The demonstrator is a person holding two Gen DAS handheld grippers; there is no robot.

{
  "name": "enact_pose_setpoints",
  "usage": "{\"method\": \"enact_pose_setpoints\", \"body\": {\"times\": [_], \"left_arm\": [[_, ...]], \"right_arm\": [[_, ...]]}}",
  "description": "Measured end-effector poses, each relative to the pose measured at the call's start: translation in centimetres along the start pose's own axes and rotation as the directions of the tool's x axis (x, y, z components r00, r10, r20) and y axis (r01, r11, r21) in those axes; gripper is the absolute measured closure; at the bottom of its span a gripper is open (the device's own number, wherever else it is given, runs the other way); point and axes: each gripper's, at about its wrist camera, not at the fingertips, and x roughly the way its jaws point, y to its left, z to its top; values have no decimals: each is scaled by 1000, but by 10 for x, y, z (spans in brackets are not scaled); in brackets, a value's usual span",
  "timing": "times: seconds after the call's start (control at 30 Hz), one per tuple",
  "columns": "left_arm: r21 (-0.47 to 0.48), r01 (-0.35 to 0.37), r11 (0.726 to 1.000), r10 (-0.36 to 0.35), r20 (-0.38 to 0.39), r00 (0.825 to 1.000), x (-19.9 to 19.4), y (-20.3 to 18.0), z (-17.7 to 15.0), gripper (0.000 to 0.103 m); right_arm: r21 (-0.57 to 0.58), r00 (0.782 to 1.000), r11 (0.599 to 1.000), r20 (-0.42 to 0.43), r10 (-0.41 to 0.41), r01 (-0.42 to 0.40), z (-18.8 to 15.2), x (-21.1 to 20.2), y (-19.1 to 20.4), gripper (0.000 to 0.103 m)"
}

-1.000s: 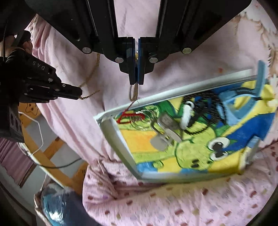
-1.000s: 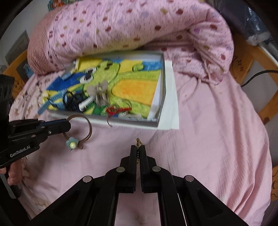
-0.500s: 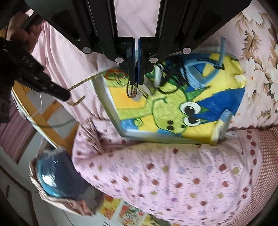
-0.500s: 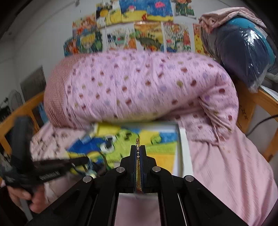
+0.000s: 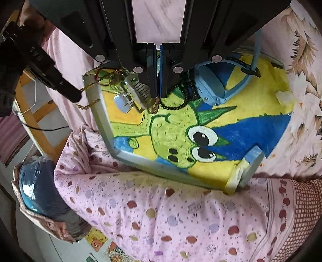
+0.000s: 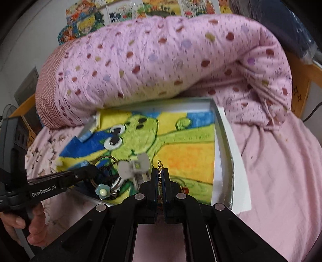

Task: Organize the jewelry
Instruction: 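Carry the brown bangle onto the tray with both tools and open both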

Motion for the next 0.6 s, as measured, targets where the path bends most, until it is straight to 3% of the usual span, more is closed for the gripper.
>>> {"method": "enact_pose_setpoints", "body": {"times": [0.4,0.47,0.53,0.6], "left_arm": [[46,-32,998,36,-78,996,21,-5,-12,103],[50,-40,998,44,-76,996,20,-6,-12,102],[51,-43,998,47,-73,996,19,-7,-11,102],[57,-53,997,57,-69,996,18,-8,-10,98]], "right_arm": [[43,996,999,-83,-20,24,-9,12,-13,97],[54,996,998,-86,-23,28,-8,12,-16,89],[62,996,998,-82,-29,34,-8,9,-19,73],[70,997,997,-72,-35,40,-6,5,-21,67]]}}
